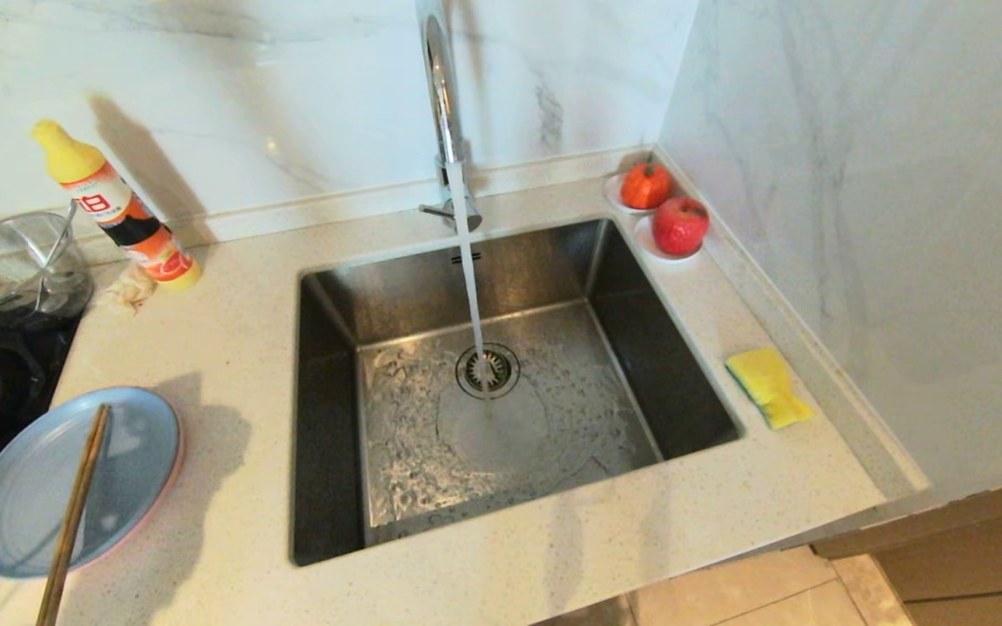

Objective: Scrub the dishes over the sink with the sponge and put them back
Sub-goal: Turn on the faucet

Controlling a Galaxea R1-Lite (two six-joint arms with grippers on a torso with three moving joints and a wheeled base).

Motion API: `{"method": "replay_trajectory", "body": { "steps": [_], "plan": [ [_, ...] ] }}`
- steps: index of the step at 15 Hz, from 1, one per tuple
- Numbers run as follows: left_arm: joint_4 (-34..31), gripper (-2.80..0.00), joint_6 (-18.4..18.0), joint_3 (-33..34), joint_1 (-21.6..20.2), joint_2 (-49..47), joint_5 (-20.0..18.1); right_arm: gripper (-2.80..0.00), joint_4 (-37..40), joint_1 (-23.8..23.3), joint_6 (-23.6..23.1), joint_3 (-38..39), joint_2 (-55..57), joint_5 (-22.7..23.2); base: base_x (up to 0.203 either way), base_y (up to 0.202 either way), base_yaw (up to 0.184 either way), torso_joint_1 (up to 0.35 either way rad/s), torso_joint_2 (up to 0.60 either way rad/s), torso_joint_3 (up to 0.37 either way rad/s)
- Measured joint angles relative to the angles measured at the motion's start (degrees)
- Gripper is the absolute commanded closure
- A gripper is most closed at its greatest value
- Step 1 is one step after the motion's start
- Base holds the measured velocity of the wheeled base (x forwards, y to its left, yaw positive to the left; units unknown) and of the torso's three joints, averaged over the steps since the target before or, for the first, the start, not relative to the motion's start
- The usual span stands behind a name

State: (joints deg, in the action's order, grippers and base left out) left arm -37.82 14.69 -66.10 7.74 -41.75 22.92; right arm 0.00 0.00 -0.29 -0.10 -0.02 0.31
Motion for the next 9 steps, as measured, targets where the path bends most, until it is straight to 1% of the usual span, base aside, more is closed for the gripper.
{"method": "replay_trajectory", "body": {
  "steps": [1,2,3,4,5,7,9],
  "plan": [
    [-2.0,0.00,0.1,2.9,-0.1,2.4,1.4,0.00,0.0,0.0,0.0,0.1,0.0,0.0,0.000,0.000,0.000,0.000,0.00,0.000],
    [-3.9,0.00,0.2,5.8,-0.3,4.4,1.8,0.00,0.0,0.0,0.0,0.1,0.0,0.0,0.000,0.000,0.000,0.000,0.00,0.000],
    [-6.1,0.00,0.2,8.0,-1.7,5.8,1.5,0.00,0.0,0.0,0.0,0.0,0.0,0.0,0.000,0.000,0.000,0.000,0.00,0.000],
    [-7.7,0.00,-0.4,9.5,-4.8,6.6,0.5,0.00,0.0,0.0,0.0,0.0,0.0,0.0,0.000,0.000,0.000,0.000,0.00,0.000],
    [-9.2,0.00,-1.9,10.7,-8.7,6.8,-1.2,0.00,0.0,0.0,0.0,0.0,0.0,0.0,0.000,0.000,0.000,0.000,0.00,0.000],
    [-10.9,0.00,-6.8,12.6,-16.7,5.5,-5.6,0.00,0.0,0.0,0.0,0.0,0.0,0.0,0.000,0.000,0.000,0.000,0.00,0.000],
    [-11.3,0.00,-10.8,13.5,-22.6,2.2,-10.5,0.00,0.0,0.0,0.0,0.0,0.0,0.0,0.000,0.000,0.000,0.000,0.00,0.000]
  ]
}}
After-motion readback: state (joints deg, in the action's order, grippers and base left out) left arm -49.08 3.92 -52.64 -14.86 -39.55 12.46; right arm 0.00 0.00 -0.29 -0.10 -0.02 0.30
